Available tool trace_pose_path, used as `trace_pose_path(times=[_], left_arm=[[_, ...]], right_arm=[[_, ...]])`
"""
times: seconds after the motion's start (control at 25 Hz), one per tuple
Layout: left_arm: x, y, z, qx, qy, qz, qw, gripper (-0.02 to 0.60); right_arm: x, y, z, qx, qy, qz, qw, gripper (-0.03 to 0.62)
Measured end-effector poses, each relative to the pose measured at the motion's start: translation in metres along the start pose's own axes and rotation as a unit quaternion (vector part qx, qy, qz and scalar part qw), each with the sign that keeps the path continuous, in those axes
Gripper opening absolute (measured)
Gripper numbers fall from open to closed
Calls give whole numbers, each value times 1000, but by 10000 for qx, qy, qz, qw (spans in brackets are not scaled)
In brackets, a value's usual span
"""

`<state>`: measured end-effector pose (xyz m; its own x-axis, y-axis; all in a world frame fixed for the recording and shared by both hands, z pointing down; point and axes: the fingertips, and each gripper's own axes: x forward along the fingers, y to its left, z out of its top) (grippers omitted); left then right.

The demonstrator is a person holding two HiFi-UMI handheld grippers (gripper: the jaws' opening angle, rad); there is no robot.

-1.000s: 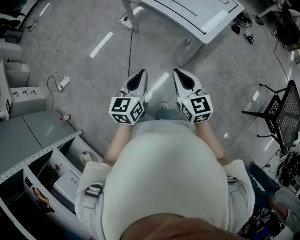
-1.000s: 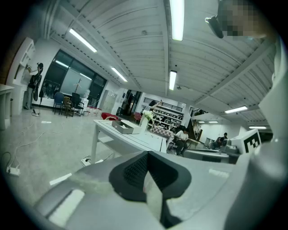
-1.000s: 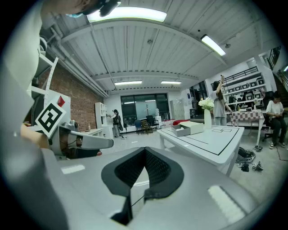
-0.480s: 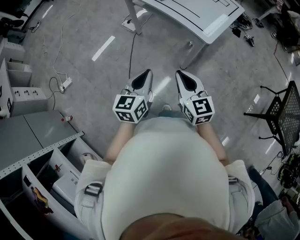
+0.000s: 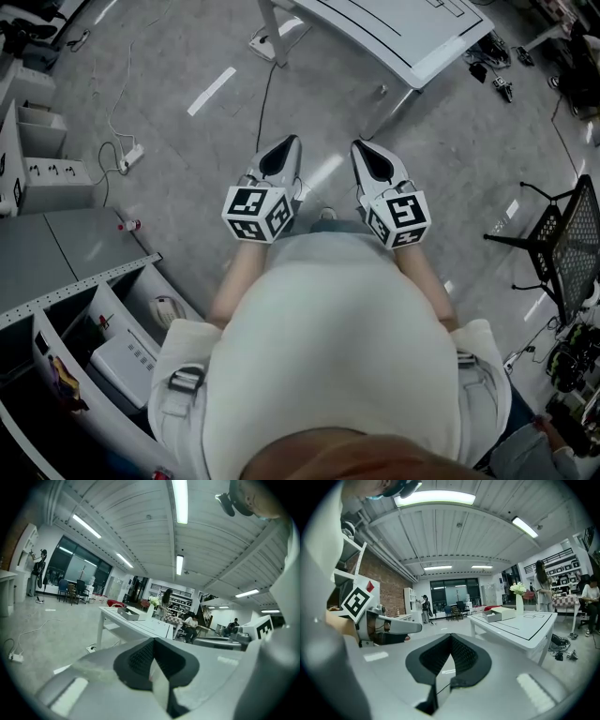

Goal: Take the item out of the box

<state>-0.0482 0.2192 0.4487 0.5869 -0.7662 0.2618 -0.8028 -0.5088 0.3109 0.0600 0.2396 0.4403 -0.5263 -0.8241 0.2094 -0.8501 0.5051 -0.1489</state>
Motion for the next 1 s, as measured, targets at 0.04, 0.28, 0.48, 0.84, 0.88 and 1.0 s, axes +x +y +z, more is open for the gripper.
trace_pose_path(times=[0.04,0.28,0.48,0.84,0.88,1.0], left_arm=[[-1,-1,-1,-11,-3,27,10000,0],[-1,-8,-10,-69,11,141,9999,0],[-1,-11,-11,-71,40,181,9998,0],[15,-3,-4,-10,81,165,9998,0],[18,0,-2,-21,67,159,9998,0],[30,9,2,-59,41,132,9999,0]], right_arm=[[0,0,-1,-7,8,25,10000,-3],[-5,-4,-6,-34,74,163,9998,-3],[0,-5,-2,-61,72,281,9996,-2],[17,-9,2,23,16,362,9993,-2],[20,-9,1,17,45,375,9993,-3],[32,-12,-2,-40,134,397,9991,-2]])
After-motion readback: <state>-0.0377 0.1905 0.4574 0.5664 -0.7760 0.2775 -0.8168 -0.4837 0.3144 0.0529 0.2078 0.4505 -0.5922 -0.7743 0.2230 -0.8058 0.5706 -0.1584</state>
